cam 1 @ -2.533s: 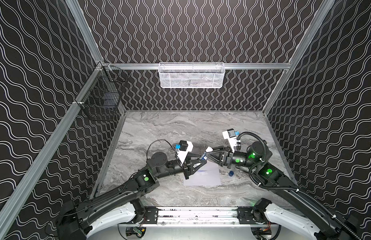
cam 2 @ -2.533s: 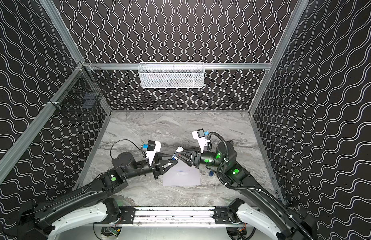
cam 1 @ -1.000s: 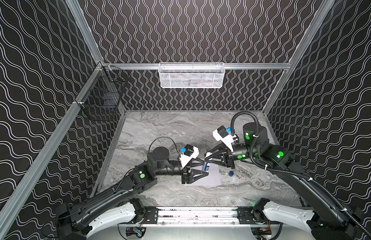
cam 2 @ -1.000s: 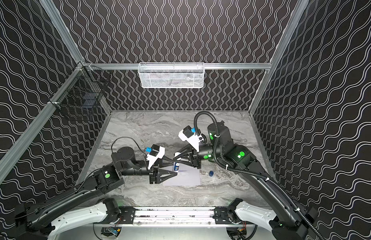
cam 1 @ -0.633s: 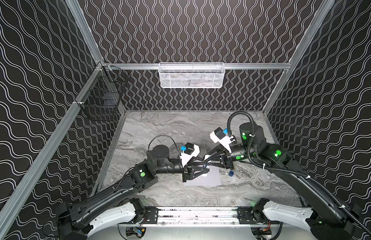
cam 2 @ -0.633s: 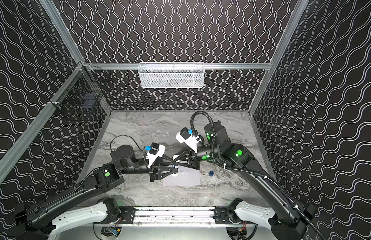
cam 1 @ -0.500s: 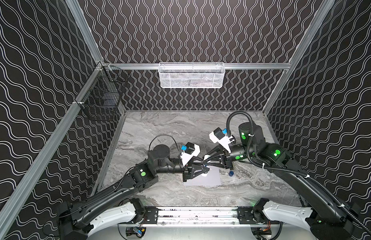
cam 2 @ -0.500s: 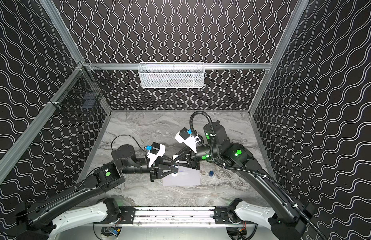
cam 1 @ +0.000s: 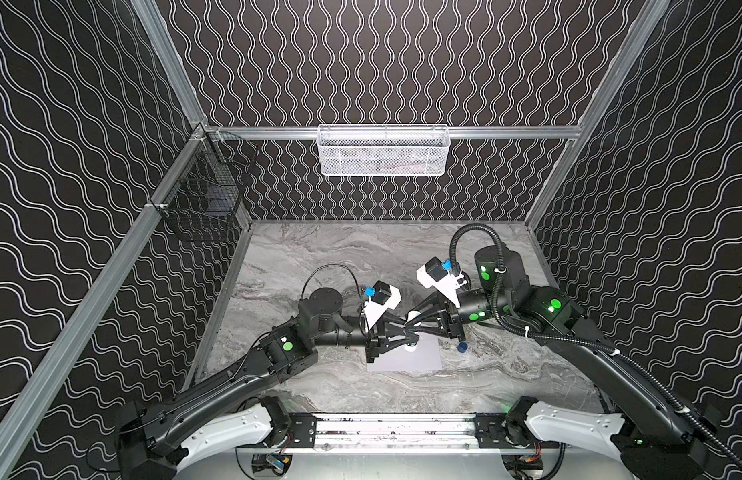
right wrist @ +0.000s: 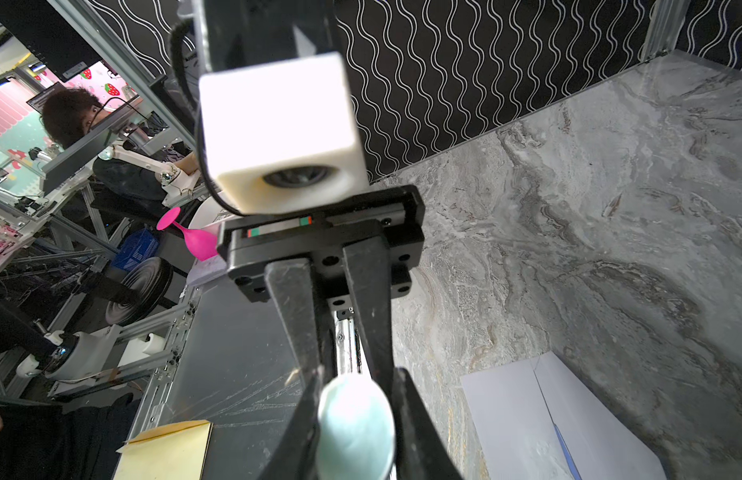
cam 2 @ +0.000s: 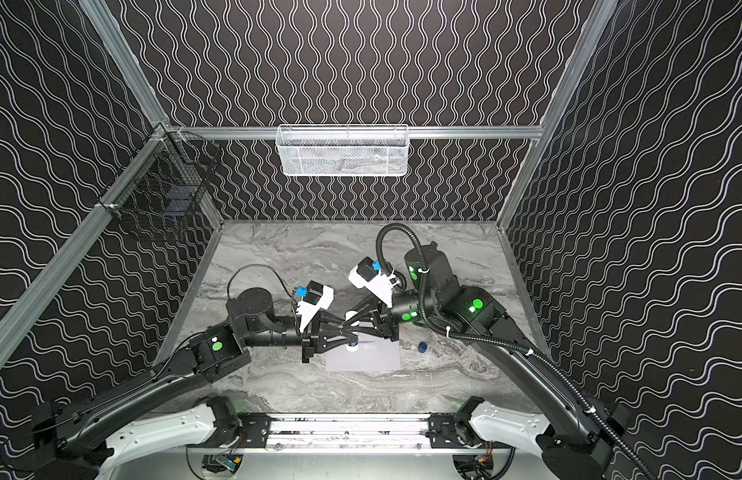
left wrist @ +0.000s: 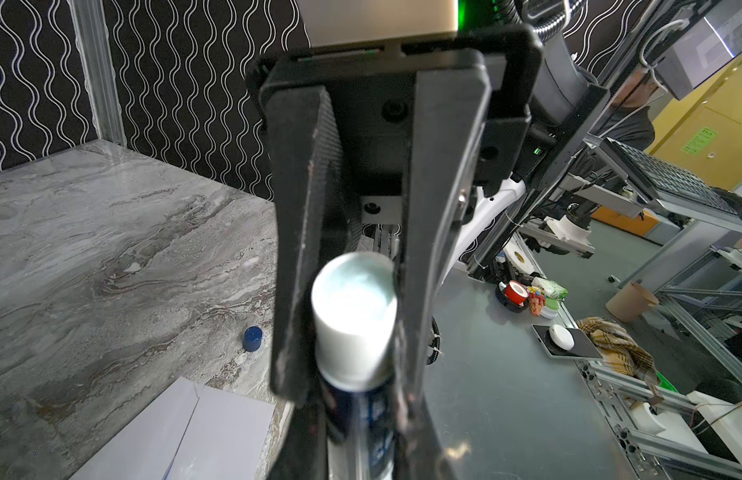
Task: Place the letter into the envelope and seal it
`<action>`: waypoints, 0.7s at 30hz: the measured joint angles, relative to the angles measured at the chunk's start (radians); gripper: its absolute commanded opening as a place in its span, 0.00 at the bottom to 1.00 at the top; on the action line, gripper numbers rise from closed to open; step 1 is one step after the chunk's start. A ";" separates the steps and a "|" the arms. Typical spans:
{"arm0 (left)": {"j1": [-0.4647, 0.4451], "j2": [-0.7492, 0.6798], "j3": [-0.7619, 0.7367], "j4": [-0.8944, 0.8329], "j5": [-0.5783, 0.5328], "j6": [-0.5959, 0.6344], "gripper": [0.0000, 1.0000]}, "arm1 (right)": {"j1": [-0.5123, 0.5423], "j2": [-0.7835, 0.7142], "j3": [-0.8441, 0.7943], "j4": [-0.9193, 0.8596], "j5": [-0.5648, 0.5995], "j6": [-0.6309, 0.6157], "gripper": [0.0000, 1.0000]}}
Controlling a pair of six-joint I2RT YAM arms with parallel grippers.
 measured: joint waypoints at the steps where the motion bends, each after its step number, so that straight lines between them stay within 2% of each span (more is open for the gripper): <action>1: -0.001 -0.003 -0.005 0.014 -0.005 0.000 0.00 | 0.002 0.000 0.010 -0.002 0.009 0.023 0.64; 3: -0.002 -0.017 -0.022 0.027 -0.016 0.000 0.00 | 0.002 -0.013 0.027 -0.002 0.044 0.030 0.75; 5: -0.002 -0.034 -0.041 0.041 -0.043 -0.005 0.00 | 0.002 -0.052 0.033 0.003 0.101 0.031 0.80; 8: -0.002 -0.055 -0.063 0.060 -0.095 -0.037 0.00 | 0.002 -0.143 -0.016 0.057 0.186 0.042 0.76; 10: -0.002 -0.064 -0.068 0.073 -0.138 -0.064 0.00 | 0.002 -0.222 -0.105 0.123 0.249 0.041 0.72; 15: -0.002 -0.068 -0.080 0.129 -0.267 -0.156 0.00 | 0.012 -0.424 -0.413 0.367 0.445 0.083 0.71; 21: -0.002 -0.044 -0.100 0.252 -0.354 -0.280 0.00 | 0.056 -0.543 -0.663 0.624 0.594 0.132 0.75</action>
